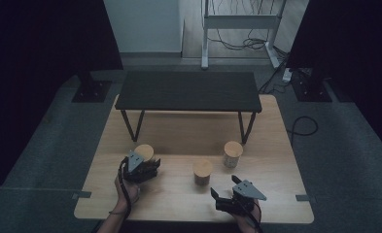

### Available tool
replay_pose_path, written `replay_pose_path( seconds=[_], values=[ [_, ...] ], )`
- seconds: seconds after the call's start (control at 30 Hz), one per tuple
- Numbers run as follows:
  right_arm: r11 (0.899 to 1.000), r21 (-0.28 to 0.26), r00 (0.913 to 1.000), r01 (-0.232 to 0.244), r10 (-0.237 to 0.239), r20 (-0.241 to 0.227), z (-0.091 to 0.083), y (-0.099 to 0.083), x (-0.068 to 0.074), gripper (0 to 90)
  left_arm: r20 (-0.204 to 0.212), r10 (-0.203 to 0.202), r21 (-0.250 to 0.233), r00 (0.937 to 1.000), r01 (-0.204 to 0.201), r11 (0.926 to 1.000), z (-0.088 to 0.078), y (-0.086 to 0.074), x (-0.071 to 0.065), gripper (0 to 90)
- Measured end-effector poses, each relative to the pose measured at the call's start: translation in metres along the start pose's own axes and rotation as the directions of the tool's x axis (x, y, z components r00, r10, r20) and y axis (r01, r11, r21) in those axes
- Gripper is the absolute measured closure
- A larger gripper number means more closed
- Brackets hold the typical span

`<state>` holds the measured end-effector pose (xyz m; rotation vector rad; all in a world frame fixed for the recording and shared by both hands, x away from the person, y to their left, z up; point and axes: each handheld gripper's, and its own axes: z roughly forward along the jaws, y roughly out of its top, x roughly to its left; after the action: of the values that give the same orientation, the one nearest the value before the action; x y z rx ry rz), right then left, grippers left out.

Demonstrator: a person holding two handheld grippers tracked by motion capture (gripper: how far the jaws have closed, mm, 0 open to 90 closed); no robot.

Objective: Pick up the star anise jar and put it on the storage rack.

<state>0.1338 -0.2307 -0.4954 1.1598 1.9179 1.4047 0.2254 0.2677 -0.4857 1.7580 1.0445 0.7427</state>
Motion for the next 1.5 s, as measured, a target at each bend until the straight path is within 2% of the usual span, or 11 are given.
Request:
replay_pose_path(
  seconds=[0.2, 0.7, 1.5],
  values=[
    [1.0, 0.0, 1.0, 0.001, -0.001, 0.0, 0.0, 0.0, 0.001, 6.1, -0.008, -0.023, -0.036, 0.9997, 0.023, 0.9991, -0.01, 0.004, 0.003, 26.1],
    [1.0, -0.002, 1.0, 0.003, -0.003, -0.005, 0.0, 0.0, 0.003, 6.2, -0.002, -0.006, -0.087, 1.0, 0.005, 0.9962, -0.026, 0.015, -0.001, 26.1],
    [1.0, 0.001, 1.0, 0.003, -0.003, 0.0, 0.0, 0.001, 0.004, 6.1, -0.004, -0.008, -0.104, 1.0, 0.008, 0.9945, -0.037, 0.02, -0.003, 26.1]
  ],
)
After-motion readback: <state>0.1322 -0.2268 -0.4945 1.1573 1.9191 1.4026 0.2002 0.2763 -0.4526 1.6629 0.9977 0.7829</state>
